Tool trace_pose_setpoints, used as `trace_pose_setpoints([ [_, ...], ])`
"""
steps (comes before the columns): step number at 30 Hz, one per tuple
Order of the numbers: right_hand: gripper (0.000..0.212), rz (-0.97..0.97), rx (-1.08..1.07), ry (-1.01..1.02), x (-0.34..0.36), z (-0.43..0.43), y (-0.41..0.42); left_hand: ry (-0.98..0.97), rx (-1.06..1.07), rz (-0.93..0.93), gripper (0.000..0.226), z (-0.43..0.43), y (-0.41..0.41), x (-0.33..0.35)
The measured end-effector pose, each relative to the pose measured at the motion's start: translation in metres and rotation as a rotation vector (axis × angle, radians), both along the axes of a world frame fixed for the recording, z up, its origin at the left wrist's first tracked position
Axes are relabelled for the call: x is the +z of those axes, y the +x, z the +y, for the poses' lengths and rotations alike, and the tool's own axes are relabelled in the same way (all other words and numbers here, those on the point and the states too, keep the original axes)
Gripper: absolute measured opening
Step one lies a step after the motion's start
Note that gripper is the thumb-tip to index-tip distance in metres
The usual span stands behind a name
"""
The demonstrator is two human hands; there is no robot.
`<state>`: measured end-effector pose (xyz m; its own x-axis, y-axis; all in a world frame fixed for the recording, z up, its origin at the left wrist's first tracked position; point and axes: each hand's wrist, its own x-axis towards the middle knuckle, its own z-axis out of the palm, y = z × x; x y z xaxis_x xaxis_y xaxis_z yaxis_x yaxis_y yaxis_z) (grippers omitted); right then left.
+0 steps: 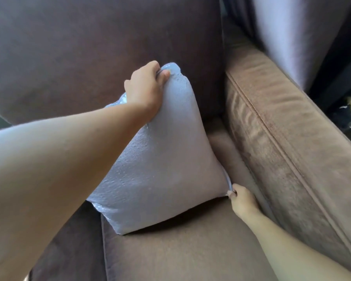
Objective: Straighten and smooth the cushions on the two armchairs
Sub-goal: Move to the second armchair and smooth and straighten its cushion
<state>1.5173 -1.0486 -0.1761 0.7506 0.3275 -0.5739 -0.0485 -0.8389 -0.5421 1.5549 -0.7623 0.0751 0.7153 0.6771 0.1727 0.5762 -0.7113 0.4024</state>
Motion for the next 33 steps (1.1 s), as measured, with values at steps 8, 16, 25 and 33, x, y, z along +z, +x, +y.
trace_pose_setpoints([
  [8, 0.027, -0.088, -0.048, -0.07, 0.029, 0.003, -0.004, 0.083, -0.241, -0.059, 0.038, -0.01, -0.042, -0.023],
  [16, 0.073, -0.712, 0.444, 0.322, 0.138, 0.071, -0.039, 0.35, -0.258, 0.267, 0.098, -0.071, -0.205, -0.095],
  [25, 0.122, -0.979, 0.948, 0.011, 0.192, 0.147, -0.013, 0.208, 0.031, 0.311, 0.113, 0.0, -0.247, -0.069],
  [33, 0.124, -0.866, 0.922, -0.107, 0.18, 0.162, -0.002, 0.045, 0.124, 0.357, 0.113, 0.011, -0.247, -0.081],
])
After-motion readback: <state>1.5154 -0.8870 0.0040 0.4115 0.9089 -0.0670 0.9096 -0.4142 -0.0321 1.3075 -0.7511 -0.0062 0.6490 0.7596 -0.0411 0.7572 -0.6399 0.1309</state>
